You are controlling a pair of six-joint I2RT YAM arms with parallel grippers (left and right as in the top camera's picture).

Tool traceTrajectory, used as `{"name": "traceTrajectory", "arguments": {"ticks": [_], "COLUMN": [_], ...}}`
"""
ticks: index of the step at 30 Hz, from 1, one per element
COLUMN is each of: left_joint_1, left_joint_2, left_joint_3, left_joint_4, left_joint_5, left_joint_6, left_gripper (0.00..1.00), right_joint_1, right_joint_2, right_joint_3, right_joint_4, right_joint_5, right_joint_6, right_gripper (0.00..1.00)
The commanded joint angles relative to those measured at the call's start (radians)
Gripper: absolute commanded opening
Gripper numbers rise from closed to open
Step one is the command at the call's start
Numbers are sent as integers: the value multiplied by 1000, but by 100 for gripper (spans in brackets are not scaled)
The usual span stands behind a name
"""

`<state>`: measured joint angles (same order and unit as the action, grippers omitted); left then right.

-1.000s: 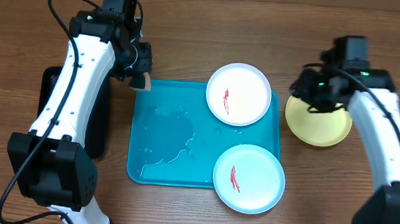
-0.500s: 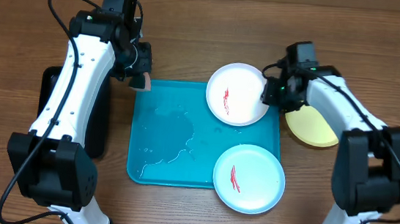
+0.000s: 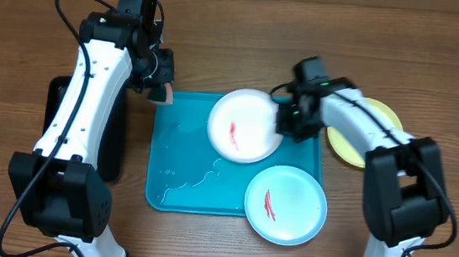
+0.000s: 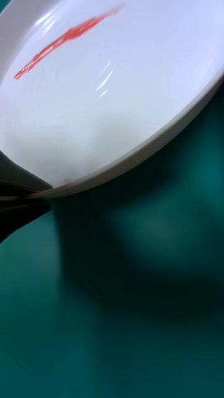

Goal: Clean dirty plates on tray and stack at the side
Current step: 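Grasp the upper white plate's rim and drag it onto the tray center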

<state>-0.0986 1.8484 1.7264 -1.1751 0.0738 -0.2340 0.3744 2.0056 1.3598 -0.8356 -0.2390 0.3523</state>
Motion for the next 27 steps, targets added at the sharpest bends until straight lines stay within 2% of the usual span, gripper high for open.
{"name": "traceTrajectory", "arguments": {"ticks": [1,6,7,8,9,10,13,17,19,21,22,23,27], "left_joint_1": [-7,-7,-7,-7,-7,-7,-7,-7,-8,-12,-15,-20,-48], "left_joint_2": [-3,-3,-3,-3,-3,-3,-3,-3,-3,-3,-3,-3,-3], "left_joint_3": [-3,-3,-3,-3,-3,-3,-3,-3,-3,-3,-3,-3,-12], "left_joint_4": [1,3,2,2,1,0,0,0,-6,-15,-19,-24,-31], "left_joint_5": [4,4,4,4,4,4,4,5,6,9,8,8,8], "left_joint_6": [-17,-18,-18,-17,-17,-17,-17,-18,-18,-18,-17,-17,-18], "left_gripper": [4,4,4,4,4,4,4,4,4,4,4,4,4], "right_joint_1": [99,255,275,289,299,302,291,272,269,269,269,270,270], "right_joint_2": [-24,-20,-20,-20,-20,-20,-19,-10,2,17,23,30,39], "right_joint_3": [23,23,23,23,23,23,23,23,22,21,21,21,21], "right_joint_4": [-2,70,76,79,79,79,113,187,200,204,204,204,203], "right_joint_5": [-25,68,87,103,117,125,126,127,128,133,132,132,130], "right_joint_6": [240,381,381,381,381,380,303,106,56,55,57,67,140], "right_gripper": [4,4,10,22,31,35,37,36,33,21,10,4,4]}}
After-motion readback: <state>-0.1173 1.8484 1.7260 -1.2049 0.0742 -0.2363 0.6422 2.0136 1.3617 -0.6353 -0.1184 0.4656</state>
